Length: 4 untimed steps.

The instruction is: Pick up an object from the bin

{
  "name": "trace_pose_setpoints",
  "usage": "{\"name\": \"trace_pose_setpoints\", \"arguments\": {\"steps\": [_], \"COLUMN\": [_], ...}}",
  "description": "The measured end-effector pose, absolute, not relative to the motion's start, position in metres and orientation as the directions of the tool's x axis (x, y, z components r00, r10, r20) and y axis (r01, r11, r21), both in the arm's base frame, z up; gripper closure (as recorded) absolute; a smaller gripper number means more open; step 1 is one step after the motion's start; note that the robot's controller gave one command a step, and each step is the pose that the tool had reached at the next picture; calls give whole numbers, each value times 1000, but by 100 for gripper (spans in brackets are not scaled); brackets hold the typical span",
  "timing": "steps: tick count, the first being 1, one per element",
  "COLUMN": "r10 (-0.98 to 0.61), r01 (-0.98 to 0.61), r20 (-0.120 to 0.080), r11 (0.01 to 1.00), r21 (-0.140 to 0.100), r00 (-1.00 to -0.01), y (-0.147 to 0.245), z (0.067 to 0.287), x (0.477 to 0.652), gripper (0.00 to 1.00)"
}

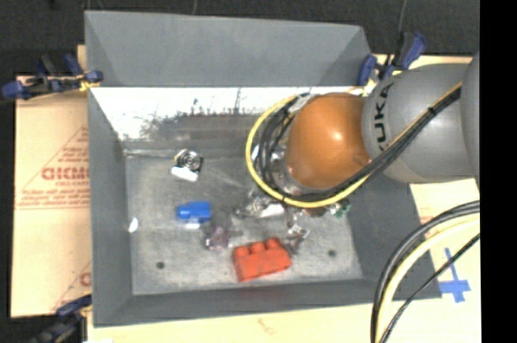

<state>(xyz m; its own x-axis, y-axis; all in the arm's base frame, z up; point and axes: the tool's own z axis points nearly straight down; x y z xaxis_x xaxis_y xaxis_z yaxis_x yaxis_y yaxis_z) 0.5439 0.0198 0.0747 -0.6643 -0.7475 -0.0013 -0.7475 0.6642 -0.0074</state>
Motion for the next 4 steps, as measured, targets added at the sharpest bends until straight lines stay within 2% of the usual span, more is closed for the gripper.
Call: {"name": "trace_pose_setpoints", "arguments": {"steps": [1, 2, 3, 4], "r10": [-928, -996, -996, -1000], "r01": [-928, -996, -996, -1000], "r20": [-4, -8, -9, -2], "r11": [374, 85, 90, -24], "r21": [-11, -26, -26, -9], "r00": [-374, -85, -90, 24], "y": [68, 113, 113, 117], "z": [75, 80, 80, 220], "x": [515, 481, 481, 483], "gripper": [0, 0, 100, 100]}}
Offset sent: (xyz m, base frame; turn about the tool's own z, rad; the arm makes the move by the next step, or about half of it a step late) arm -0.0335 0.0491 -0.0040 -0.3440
